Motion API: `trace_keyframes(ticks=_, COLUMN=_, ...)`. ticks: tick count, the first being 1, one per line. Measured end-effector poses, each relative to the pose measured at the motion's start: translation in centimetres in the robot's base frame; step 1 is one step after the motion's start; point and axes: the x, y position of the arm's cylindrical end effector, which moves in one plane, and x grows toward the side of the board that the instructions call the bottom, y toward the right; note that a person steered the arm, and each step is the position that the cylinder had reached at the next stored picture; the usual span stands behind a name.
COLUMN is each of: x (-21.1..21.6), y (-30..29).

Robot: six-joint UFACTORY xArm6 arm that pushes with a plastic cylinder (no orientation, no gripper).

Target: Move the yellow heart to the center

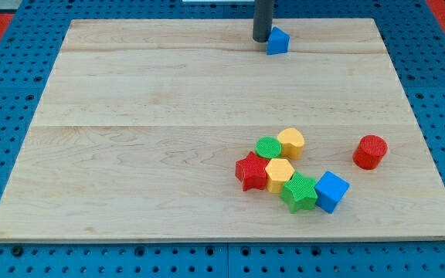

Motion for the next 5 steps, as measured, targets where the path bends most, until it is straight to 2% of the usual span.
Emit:
trace_keyframes(ticks=1, x=0.1, y=2.5)
trace_keyframes(ticks=2, x=0.8, y=2.0)
trace_keyframes(ticks=4, x=10.1, y=6.0)
trace_keyframes(ticks=5, x=15.1, y=6.0)
